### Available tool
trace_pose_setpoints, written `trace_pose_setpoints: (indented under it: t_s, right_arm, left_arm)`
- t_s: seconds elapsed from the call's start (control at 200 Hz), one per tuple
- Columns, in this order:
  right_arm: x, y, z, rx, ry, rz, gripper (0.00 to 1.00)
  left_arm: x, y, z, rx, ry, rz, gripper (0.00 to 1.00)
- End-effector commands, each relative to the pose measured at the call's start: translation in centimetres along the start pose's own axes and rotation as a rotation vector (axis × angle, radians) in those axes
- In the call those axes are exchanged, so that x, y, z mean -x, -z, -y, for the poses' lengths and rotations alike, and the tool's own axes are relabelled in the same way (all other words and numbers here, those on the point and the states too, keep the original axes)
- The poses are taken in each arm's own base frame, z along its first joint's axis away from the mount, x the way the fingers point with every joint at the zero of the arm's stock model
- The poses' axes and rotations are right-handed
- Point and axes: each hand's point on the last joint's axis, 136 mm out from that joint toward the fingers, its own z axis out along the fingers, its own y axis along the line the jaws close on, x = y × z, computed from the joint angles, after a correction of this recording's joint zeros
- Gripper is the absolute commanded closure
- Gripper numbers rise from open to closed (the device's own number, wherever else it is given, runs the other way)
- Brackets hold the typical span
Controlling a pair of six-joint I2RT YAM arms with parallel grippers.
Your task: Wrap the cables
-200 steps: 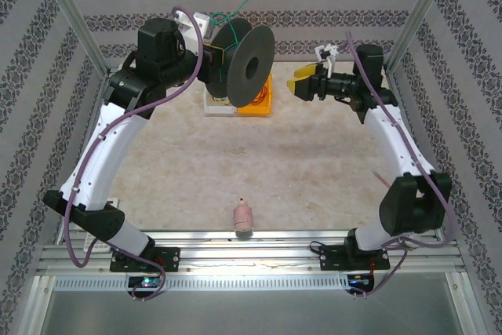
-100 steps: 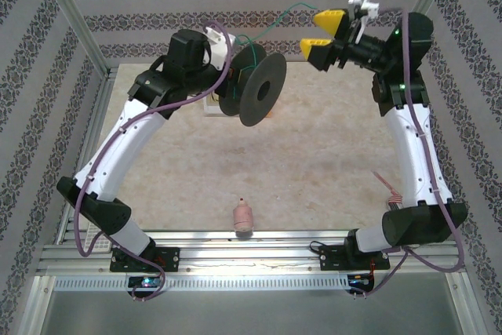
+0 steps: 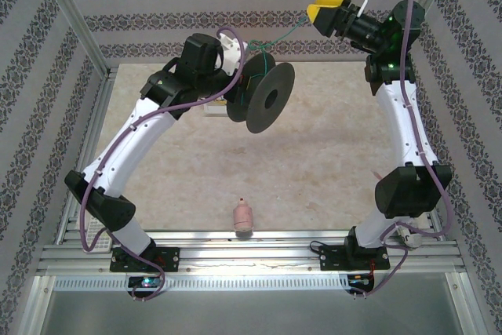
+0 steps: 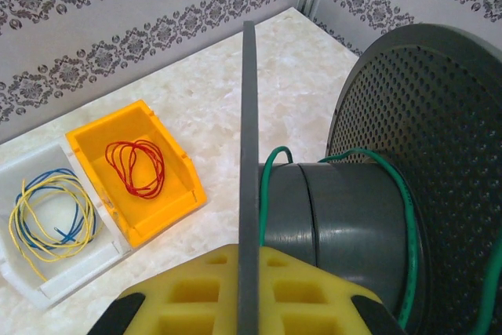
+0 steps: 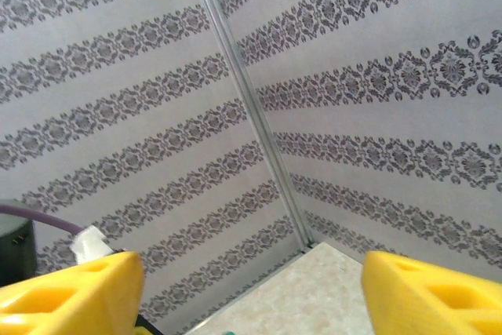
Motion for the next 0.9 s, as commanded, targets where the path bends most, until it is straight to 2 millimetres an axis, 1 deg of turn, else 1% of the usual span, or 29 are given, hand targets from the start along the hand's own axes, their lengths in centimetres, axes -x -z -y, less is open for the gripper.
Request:
trace_pose_setpoints:
  t_s: [0.0, 0.05, 0.105, 0.22, 0.44, 0.505, 0.625, 0.894]
  right_arm:
    - [1.8, 0.1, -2.0, 0.033, 0.055, 0.047, 0.40]
    - [1.8, 0.0, -2.1, 0.037, 0.050, 0.045, 0.50]
    - [1.6, -0.1, -2.1, 0.040, 0.045, 0.042, 0.54]
    - [0.8, -0.3, -1.8, 0.037, 0.027, 0.030, 0.54]
    - [-0.8, 0.1, -1.1, 0.000, 0.015, 0.017, 0.55]
    - [-1.2, 0.2, -1.0, -0.004, 0.011, 0.013, 0.57]
    - [-1.1, 0.4, -1.0, -0.013, 0.025, 0.021, 0.66]
    - [0.1, 0.3, -1.9, 0.005, 0.058, 0.048, 0.67]
  left_arm:
    - [2.5, 1.0, 1.2, -0.027, -0.030, 0.075, 1.00]
    - [2.5, 0.9, 1.2, -0.026, -0.030, 0.073, 1.00]
    - [2.6, 0.8, 1.2, -0.028, -0.028, 0.075, 1.00]
    - [2.9, 0.7, 1.2, -0.029, -0.023, 0.082, 1.00]
    - [3.6, 0.9, 1.4, -0.036, -0.024, 0.092, 1.00]
    - [3.8, 0.9, 1.4, -0.036, -0.024, 0.094, 1.00]
    - [3.9, 1.1, 1.5, -0.039, -0.024, 0.098, 1.00]
    - [3.3, 0.7, 1.5, -0.038, -0.022, 0.076, 1.00]
